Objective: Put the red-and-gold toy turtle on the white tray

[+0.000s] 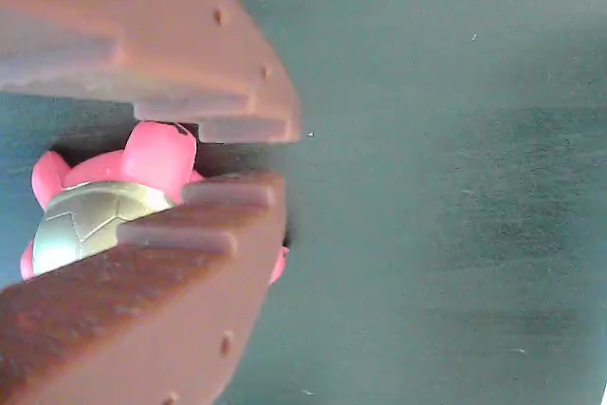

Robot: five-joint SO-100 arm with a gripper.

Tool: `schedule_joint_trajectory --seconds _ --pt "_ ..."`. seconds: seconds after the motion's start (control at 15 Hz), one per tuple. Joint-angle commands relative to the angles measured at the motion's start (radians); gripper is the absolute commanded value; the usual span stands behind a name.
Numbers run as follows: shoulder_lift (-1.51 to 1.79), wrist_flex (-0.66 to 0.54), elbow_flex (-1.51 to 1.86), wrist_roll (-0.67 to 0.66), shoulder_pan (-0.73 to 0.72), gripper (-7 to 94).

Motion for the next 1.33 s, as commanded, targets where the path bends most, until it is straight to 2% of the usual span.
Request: schedule_joint_trajectory --seconds 0.0,0.27,0.4,0.53,0.67,0.8,0.93,1.13,1.27 --pt "0.008 0.005 -0.012 0.005 -0.015 0" --pt "-0.055 -0.02 -0.023 -0.002 -0.04 0" --pt "-0.252 -0.092 -0.133 -0.067 -0.005 0" --pt "-0.469 -0.074 -0.33 -0.147 0.054 0" --pt "-0.701 -0.034 -0.534 -0.295 0.127 0" --pt "-0.905 -0.041 -0.71 -0.503 0.241 0" --pt "-1.037 -0.048 -0.819 -0.644 0.318 0" --pt "-1.258 0.015 -0.994 -0.721 0.353 0" --pt "-1.402 0.133 -1.157 -0.721 0.353 0"
